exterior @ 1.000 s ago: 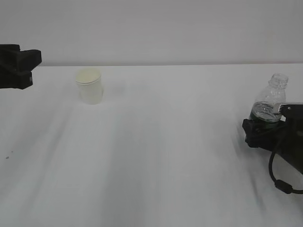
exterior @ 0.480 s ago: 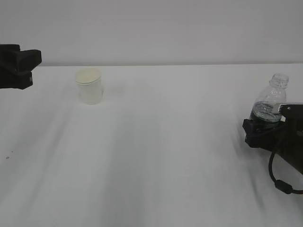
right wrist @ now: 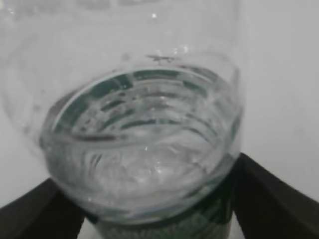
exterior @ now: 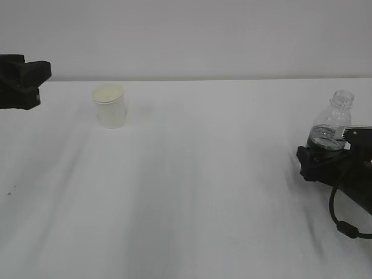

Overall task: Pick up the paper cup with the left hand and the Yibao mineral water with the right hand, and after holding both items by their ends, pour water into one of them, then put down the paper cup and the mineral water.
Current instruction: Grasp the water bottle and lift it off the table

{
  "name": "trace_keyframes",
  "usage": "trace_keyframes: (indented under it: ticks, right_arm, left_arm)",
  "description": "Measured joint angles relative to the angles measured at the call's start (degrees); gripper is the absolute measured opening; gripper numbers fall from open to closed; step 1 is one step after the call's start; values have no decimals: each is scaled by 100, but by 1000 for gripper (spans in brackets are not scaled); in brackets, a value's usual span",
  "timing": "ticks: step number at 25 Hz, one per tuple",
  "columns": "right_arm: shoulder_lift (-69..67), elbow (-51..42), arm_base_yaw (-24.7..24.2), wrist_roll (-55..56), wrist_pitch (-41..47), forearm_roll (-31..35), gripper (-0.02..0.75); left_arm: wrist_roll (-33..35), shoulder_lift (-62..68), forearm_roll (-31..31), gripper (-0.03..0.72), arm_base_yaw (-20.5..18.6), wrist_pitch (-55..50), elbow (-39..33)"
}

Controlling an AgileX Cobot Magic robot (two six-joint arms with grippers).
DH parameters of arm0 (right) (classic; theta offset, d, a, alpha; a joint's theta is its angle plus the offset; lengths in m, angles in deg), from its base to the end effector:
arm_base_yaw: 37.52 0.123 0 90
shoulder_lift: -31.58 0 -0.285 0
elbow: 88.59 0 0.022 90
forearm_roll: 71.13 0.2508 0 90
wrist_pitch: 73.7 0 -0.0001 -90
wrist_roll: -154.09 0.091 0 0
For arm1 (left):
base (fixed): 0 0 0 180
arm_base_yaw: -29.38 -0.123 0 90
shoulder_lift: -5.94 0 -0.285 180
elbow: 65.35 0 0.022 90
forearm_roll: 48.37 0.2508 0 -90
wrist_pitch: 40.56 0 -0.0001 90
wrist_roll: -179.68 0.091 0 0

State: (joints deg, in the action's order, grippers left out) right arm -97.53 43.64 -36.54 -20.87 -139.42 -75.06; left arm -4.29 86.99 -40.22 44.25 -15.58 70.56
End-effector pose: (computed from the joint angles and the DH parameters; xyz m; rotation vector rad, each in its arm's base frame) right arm 0.2999 0.0108 0.0620 -0.0002 1.9419 0.1117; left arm 0.2526 -0.0727 0.2617 0.3223 1.7260 -0.1982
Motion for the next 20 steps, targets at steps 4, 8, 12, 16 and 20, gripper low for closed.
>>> trace_keyframes:
  ticks: [4, 8, 12, 16, 20]
  right_arm:
    - [0, 4, 0, 13, 0, -15, 657]
    - [65, 13, 0, 26, 0, -3, 657]
    - [156, 110, 0, 26, 0, 48, 658]
    - [159, 125, 0, 30, 0, 61, 658]
    - [159, 125, 0, 30, 0, 61, 658]
  left_arm:
    - [0, 0, 0, 341, 0, 0, 0]
    - [0, 0, 0, 341, 0, 0, 0]
    - [0, 0, 2, 341, 0, 0, 0]
    - [0, 0, 12, 341, 0, 0, 0]
    - [0, 0, 12, 341, 0, 2, 0]
